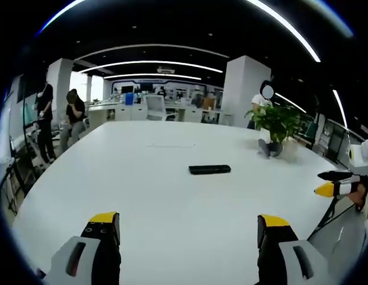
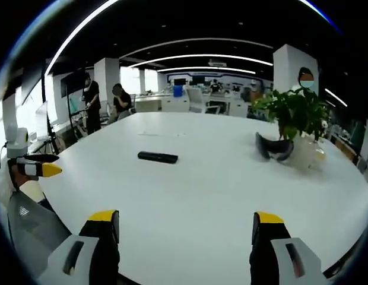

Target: Press the specified remote control buttons in sequence, fully releasing each button before pressing the next.

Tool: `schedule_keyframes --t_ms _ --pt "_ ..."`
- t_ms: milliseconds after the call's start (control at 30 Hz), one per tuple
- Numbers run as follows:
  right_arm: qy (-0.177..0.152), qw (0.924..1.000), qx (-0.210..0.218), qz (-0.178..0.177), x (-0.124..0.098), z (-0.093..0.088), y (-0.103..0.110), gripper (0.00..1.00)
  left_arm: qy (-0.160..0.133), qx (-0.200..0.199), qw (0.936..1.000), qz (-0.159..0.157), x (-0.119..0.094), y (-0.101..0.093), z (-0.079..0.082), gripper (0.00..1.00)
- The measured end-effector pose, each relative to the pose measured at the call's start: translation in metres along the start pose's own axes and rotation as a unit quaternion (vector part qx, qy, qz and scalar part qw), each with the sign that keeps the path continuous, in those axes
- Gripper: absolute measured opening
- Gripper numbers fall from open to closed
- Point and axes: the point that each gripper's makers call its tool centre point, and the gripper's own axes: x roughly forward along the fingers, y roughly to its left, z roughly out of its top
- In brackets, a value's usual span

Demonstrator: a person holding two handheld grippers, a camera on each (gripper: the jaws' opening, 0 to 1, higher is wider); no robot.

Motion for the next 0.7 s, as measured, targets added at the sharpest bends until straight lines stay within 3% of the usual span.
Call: schedule_keyframes --t_ms 700 --pt "-0.011 0.9996 0.025 0.007 -0.0024 0.004 -0.0016 0.94 0.003 -0.004 1.0 -0.004 0.001 -0.0022 0.0003 1.0"
